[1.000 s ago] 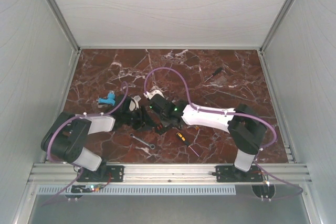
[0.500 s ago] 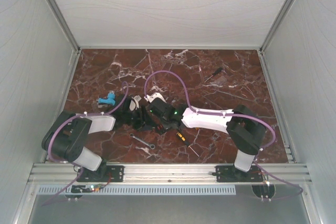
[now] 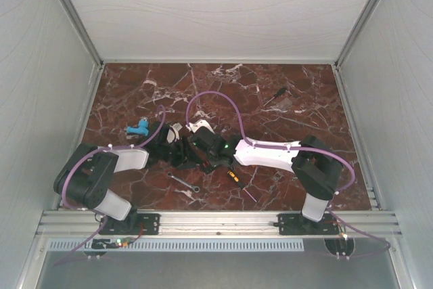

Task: Snap on the fuse box
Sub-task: Install the fuse at the fuse box base.

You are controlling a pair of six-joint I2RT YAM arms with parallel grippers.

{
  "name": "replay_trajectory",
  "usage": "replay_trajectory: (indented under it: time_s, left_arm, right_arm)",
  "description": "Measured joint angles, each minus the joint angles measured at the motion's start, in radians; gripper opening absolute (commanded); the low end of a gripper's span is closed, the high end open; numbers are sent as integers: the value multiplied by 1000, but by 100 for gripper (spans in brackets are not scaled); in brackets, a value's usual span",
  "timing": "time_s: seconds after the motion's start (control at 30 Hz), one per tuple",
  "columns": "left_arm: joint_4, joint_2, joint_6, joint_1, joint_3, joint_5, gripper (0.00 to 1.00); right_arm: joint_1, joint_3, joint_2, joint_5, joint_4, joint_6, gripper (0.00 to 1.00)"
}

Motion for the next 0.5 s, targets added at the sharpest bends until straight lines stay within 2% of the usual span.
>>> replay_trajectory:
  time_s: [0.5]
  left_arm:
    - [0, 0, -1, 0, 0, 0, 42]
  right_arm:
    - [0, -12, 0, 19, 17, 54, 0]
